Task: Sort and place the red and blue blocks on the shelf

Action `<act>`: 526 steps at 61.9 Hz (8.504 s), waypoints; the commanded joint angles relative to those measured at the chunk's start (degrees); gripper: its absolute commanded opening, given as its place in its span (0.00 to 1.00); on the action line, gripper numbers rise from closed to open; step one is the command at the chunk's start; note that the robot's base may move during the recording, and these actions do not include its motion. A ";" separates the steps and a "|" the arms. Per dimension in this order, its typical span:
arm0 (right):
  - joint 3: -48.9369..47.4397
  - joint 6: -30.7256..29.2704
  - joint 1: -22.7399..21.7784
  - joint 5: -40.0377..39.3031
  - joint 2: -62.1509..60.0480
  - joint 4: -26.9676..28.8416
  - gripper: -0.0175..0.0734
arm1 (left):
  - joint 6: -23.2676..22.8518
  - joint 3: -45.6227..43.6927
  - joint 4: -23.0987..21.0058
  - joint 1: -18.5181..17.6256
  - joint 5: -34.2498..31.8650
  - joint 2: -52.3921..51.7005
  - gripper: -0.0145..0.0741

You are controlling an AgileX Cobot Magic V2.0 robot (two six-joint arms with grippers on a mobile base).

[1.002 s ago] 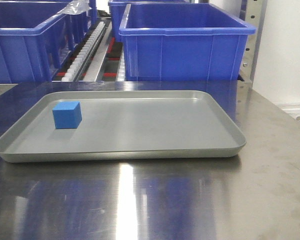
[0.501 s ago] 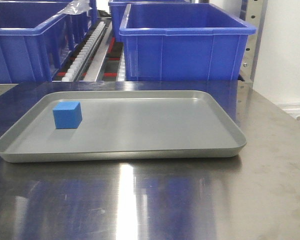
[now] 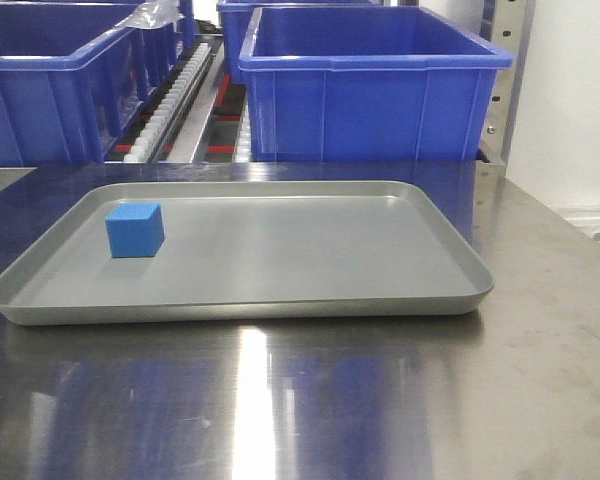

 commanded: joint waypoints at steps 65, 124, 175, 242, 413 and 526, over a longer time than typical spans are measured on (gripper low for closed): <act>-1.64 -0.33 -0.22 -5.23 -0.31 -0.46 0.25 | -0.41 -1.63 -0.62 -0.42 -4.31 0.24 0.30; -1.64 -0.33 -0.22 -5.23 -0.31 -0.46 0.25 | -0.17 -2.76 -16.81 -4.44 -2.60 13.37 0.73; -1.64 -0.33 -0.22 -5.23 -0.31 -0.46 0.25 | -2.06 -19.68 -16.57 -18.17 -2.76 40.73 0.87; -1.64 -0.33 -0.22 -5.23 -0.31 -0.46 0.25 | -3.36 -27.91 -16.40 -20.74 -3.90 57.67 0.87; -1.64 -0.33 -0.22 -5.23 -0.31 -0.46 0.25 | -3.36 -22.99 -10.41 -12.08 -4.30 34.19 0.30; -1.64 -0.33 -0.22 -5.23 -0.31 -0.46 0.25 | -3.46 14.86 -11.87 3.76 -11.32 -9.57 0.30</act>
